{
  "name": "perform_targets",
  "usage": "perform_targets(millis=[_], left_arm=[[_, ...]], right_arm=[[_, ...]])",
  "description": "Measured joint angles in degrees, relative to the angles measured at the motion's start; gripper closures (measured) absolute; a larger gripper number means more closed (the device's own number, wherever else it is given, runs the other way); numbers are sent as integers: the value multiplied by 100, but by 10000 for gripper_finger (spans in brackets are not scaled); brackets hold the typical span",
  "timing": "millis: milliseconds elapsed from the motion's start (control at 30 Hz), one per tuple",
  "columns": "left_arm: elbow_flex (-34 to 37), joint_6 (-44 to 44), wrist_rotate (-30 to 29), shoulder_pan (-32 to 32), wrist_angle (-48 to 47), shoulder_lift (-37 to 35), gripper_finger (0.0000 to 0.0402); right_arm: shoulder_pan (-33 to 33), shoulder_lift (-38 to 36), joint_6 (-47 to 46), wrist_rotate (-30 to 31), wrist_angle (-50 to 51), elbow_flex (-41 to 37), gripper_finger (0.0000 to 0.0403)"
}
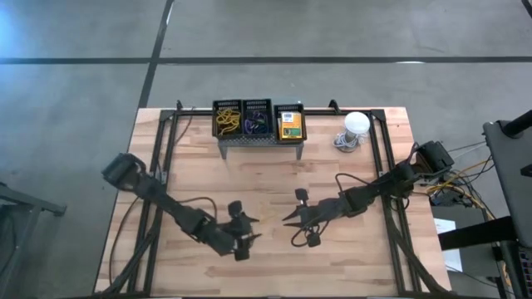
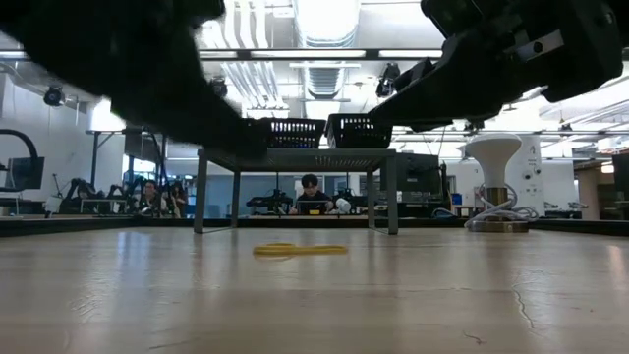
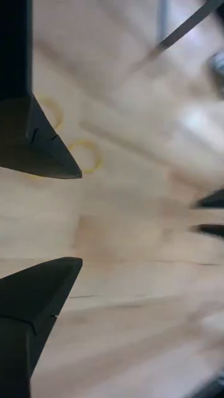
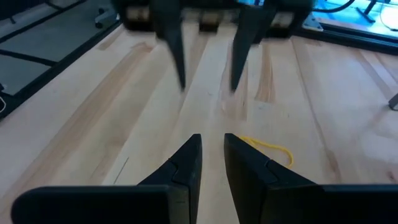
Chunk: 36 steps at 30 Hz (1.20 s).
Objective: Pick & Place Office Desk Supplies
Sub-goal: Put the yellow rubberband into the left black bin on the shelf
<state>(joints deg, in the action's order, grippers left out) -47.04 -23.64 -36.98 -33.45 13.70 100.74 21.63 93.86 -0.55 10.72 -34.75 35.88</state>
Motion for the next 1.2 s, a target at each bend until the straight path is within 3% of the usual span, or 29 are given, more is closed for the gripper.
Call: perform_targets(millis=[267, 600, 700, 800, 1033, 1200], left_arm=[[-384, -827, 1072, 398, -753, 449, 179], [-322, -1087, 1133, 907, -859, 407, 179], [-256, -1069, 822, 917, -615, 448, 179], [-200, -803, 566, 946, -284, 563, 179], [-201, -54, 699, 976, -216, 600, 179], [-9, 395, 700, 981, 347, 687, 179]], right_arm=[[6, 0, 5, -3, -18, 0, 339], [6, 0, -51, -7, 23, 0, 340], [6, 0, -55, -7, 25, 0, 343], [10, 0, -56, -9, 24, 0, 344], [10, 0, -56, -9, 29, 0, 339], [10, -1, -56, -9, 72, 0, 343]])
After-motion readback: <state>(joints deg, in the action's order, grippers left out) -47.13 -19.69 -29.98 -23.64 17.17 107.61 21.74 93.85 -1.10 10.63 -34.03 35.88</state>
